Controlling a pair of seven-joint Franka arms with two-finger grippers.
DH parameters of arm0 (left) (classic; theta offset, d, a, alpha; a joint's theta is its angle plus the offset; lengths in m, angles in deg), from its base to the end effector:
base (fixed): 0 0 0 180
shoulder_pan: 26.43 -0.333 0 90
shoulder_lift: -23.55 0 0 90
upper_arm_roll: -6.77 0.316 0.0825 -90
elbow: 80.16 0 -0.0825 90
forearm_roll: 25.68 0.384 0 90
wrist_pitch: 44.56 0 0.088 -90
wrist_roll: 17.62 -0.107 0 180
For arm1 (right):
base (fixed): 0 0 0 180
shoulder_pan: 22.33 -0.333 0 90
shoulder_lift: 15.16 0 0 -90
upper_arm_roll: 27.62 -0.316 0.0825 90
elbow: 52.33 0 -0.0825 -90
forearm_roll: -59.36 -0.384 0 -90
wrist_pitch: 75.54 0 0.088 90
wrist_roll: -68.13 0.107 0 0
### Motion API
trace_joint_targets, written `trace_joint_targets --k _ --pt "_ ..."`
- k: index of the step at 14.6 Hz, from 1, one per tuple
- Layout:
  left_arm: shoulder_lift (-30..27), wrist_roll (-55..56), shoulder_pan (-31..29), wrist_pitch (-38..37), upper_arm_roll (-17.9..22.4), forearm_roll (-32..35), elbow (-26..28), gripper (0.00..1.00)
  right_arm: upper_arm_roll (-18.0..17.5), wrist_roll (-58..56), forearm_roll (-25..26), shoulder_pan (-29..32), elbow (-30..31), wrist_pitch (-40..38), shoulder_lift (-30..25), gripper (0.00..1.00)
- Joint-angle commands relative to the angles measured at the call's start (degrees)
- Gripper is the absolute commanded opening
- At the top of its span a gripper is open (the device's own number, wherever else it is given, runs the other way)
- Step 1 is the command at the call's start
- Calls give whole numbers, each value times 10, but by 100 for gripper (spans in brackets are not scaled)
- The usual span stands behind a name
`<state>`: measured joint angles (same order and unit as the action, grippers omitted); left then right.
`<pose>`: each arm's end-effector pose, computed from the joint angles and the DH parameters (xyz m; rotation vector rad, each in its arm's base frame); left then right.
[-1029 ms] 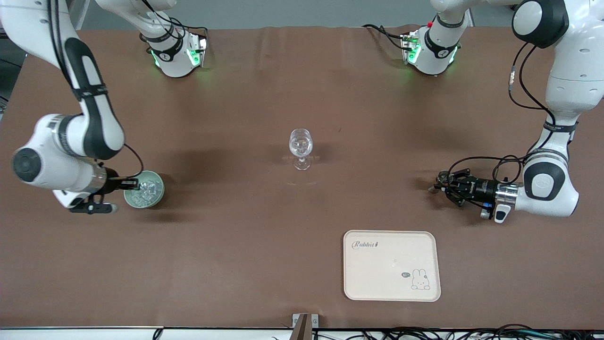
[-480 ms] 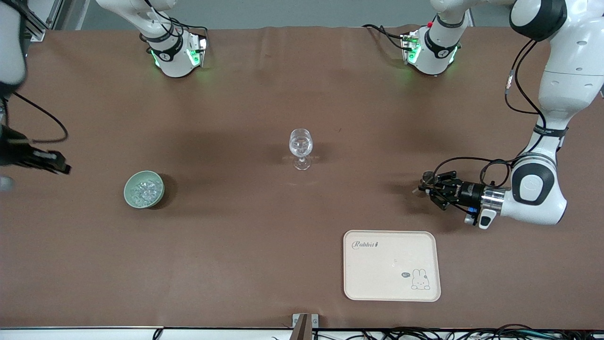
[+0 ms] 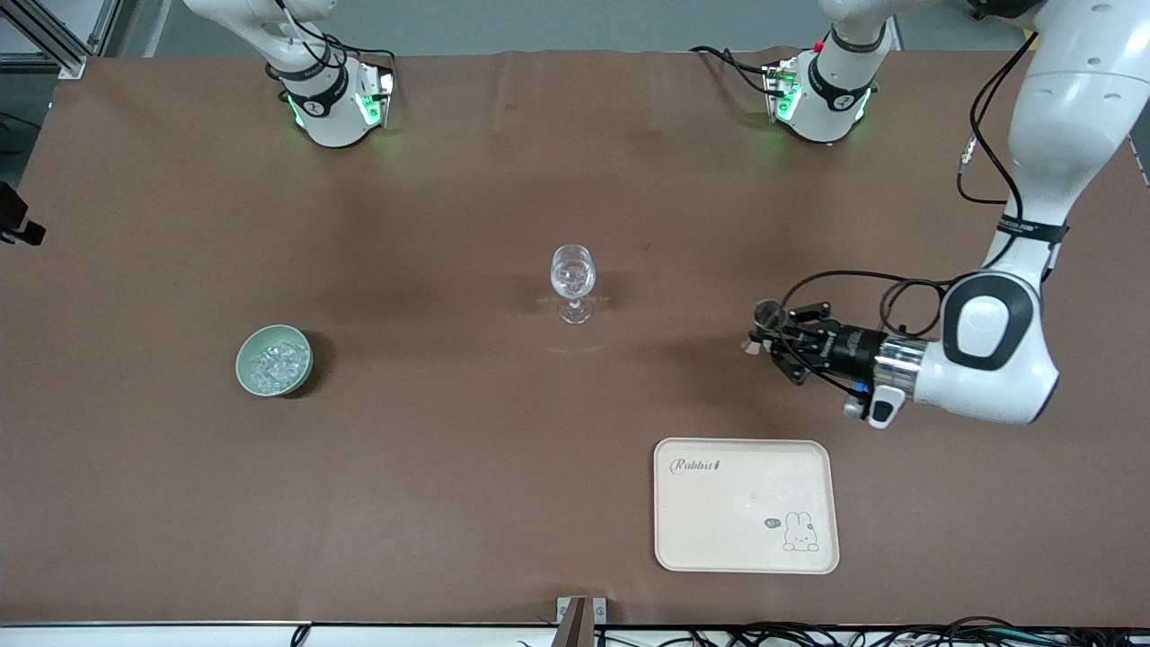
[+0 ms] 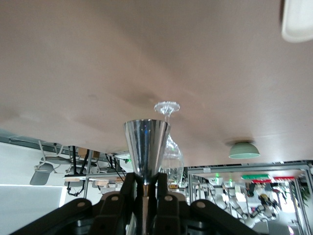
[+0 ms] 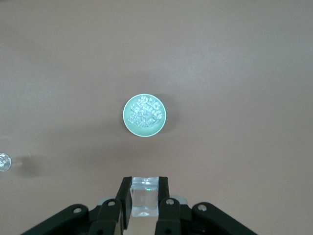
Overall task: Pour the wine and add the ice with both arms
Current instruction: 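Carry the metal jigger with the left gripper over the wine glass, then tilt the jigger with the left gripper to pour into the wine glass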
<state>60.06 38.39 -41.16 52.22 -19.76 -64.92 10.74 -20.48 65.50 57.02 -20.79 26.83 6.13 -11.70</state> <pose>0.6333 -0.1513 0.3020 2.0499 1.1921 -1.1759 0.5524 -0.0768 0.6665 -3.1033 0.1550 0.0199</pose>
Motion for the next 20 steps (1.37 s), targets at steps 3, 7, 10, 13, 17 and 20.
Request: trace_joint_targets --k 3,7,10,13,17,20 --pt "-58 92 78 18 2 -2 27 0 -6 12 -3 7 0 -4 4 1" --pt "-72 144 135 26 3 27 27 0 -6 12 -3 7 -1 -2 5 0" --pt "-72 206 174 37 2 77 22 1 -8 12 -3 6 -1 -4 5 0" --pt "-72 247 200 41 2 80 17 0 -9 12 -3 6 -1 -2 5 1" --pt "-66 327 229 48 2 102 -3 1 -9 12 -3 5 -3 -1 5 1" --pt "-67 370 239 47 2 114 -10 0 -10 12 -3 5 -3 -1 5 1"
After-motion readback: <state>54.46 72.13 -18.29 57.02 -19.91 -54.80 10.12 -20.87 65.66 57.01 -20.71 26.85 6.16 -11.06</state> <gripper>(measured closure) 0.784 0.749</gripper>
